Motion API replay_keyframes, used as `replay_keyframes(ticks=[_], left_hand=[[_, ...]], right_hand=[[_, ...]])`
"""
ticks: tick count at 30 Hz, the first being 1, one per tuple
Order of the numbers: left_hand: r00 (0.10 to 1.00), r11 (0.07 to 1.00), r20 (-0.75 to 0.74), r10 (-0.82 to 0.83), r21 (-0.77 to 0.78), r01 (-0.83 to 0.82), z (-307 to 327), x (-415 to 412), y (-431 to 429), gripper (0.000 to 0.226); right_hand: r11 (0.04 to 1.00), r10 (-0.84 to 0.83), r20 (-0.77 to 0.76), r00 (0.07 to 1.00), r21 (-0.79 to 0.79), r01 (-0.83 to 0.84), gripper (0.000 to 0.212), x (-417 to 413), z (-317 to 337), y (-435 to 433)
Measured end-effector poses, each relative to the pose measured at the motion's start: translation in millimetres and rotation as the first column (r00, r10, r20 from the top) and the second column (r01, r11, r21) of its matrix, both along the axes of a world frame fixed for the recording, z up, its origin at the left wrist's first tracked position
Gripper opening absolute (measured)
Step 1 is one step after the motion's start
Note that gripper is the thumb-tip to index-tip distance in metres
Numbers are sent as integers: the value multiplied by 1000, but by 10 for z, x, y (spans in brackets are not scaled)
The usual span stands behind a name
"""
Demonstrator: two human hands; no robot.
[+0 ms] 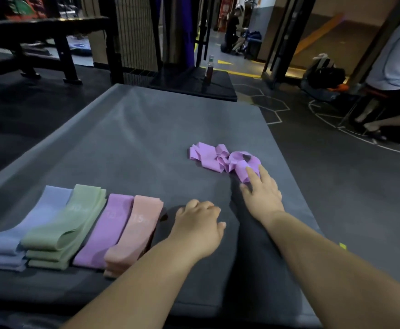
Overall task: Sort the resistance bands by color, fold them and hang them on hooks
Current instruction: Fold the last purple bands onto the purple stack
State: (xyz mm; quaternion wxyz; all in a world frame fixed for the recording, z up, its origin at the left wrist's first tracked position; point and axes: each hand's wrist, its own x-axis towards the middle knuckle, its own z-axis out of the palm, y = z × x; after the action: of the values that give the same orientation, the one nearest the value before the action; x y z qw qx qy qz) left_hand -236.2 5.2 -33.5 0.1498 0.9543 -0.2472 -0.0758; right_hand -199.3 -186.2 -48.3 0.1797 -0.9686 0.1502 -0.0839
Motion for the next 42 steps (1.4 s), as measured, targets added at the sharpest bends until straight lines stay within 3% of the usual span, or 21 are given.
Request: replay_keyframes(ticks=[3, 6, 7, 12, 15, 19, 23, 27, 31, 34, 39, 42], left_hand=[[1000, 999, -12, 20, -36, -20, -34, 65, -89, 46], [998, 997, -51, 33, -64, -36, -50, 112, -121, 46], [997, 995, -71, 35, -86, -41, -36, 123, -121, 47], [969, 953, -238, 66, -272, -132, 7, 115, -107, 49], [924, 879, -376, 70, -414, -235, 67, 42, -105, 49], [836, 747, -547, 38, -540, -387, 121, -129, -129, 55], [757, 626, -652, -23, -600, -498, 132, -333, -149, 26], [734, 561, -679, -8, -611, -559, 156, -449, -76, 17], [748, 572, -658, 89, -581, -579, 188, -473, 37, 20], [739, 589, -665, 107, -556, -586, 213, -476, 129, 10], [755, 726, -647, 107, -468, -504, 235, -543, 269, 11], [758, 793, -642, 110, -403, -457, 242, -569, 335, 21]], right_hand=[[1000, -9, -16, 1000, 1, 9, 51, 127, 13, -66], [995, -69, 67, 995, 77, 64, 13, 223, -9, -120], [989, -89, 95, 991, 123, 78, 11, 233, -12, -133], [962, -55, 115, 992, 271, 22, 18, 49, 60, -104], [941, 27, 93, 995, 333, -56, 11, -233, 126, -64], [912, 86, 71, 994, 395, -107, 27, -655, 275, 104], [888, 172, 87, 981, 419, -192, 19, -1042, 303, 327], [839, 243, 52, 969, 489, -237, 27, -1318, 289, 446], [848, 61, 150, 987, 513, -130, 34, -1419, 397, 292], [825, -74, 146, 987, 564, -21, 20, -1365, 459, 93], [849, -26, 27, 999, 529, 8, 16, -1143, 359, 34], [870, 59, -33, 998, 491, -35, 32, -975, 343, 155]])
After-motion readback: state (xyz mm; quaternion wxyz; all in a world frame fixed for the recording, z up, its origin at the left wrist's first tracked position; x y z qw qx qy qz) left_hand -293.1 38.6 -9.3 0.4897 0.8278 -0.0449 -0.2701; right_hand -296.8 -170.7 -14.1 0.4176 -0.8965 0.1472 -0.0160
